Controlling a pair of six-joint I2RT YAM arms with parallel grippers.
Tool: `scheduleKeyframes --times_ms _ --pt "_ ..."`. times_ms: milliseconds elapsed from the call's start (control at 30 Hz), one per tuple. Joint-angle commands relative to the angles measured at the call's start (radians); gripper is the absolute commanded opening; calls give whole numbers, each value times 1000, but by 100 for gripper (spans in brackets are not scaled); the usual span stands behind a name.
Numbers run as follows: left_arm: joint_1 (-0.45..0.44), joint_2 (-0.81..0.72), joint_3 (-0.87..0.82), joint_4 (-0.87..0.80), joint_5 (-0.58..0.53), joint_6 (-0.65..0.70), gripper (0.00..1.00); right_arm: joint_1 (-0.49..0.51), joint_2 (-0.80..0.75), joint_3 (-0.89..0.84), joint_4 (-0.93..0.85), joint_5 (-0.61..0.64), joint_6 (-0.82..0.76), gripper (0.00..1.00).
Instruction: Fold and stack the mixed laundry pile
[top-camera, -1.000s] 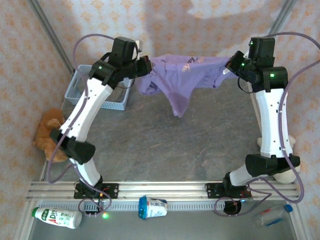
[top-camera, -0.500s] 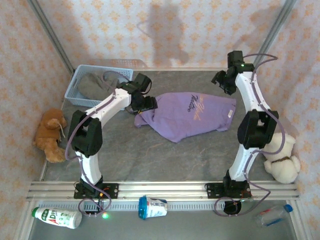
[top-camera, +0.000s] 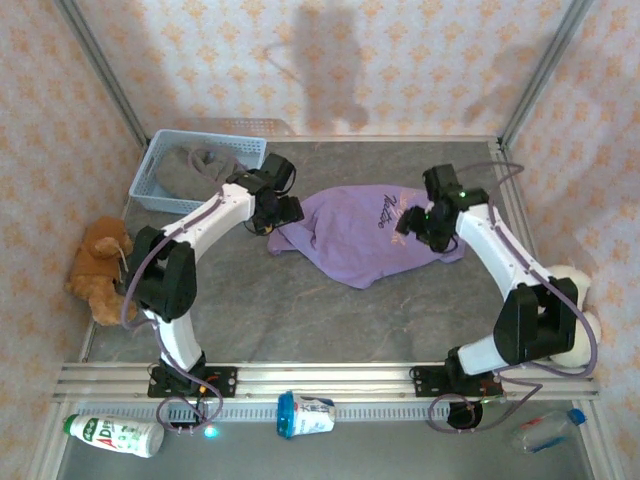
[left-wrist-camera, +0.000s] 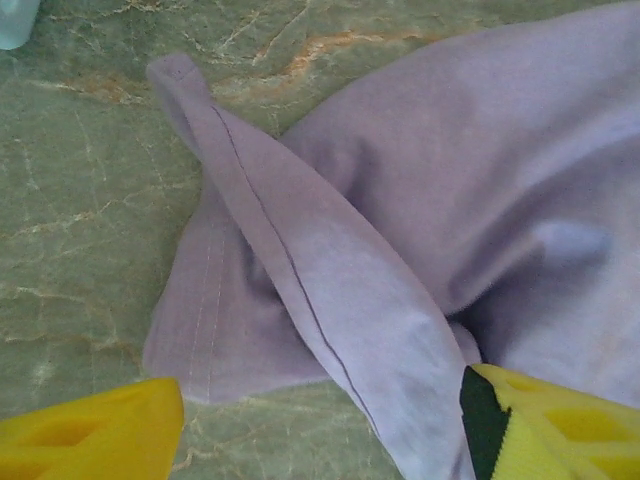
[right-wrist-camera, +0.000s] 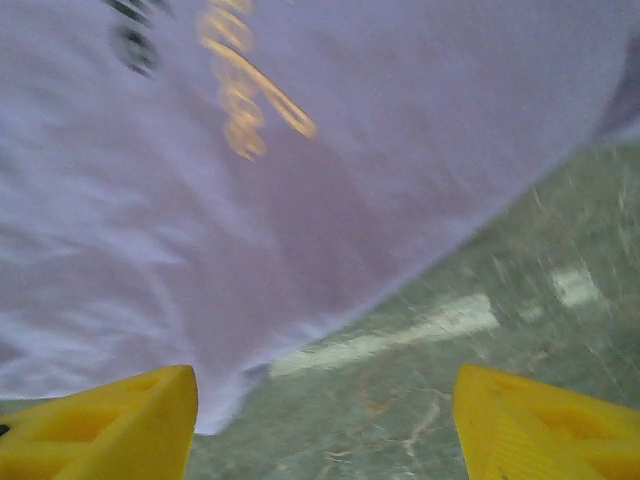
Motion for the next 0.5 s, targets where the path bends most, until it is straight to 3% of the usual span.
scheduleKeyframes --times_ms 0,100,200,267,333,433,467 --pt "7 43 25 55 -65 -44 71 -4 -3 -72 116 -8 115 68" --pt "9 132 62 75 -88 -42 65 -4 31 -100 182 -46 149 68" --pt "10 198 83 120 -66 -22 50 -4 79 -108 235 -54 172 68" --pt "10 230 92 142 -29 -23 46 -4 107 -109 280 -64 187 68" --pt "12 238 84 157 -26 -29 32 -4 145 -101 302 -45 199 66" --pt "11 221 71 144 -56 -15 10 -4 216 -68 290 -35 200 55" --pt "11 212 69 133 -64 -6 2 -4 235 -58 279 -28 202 44"
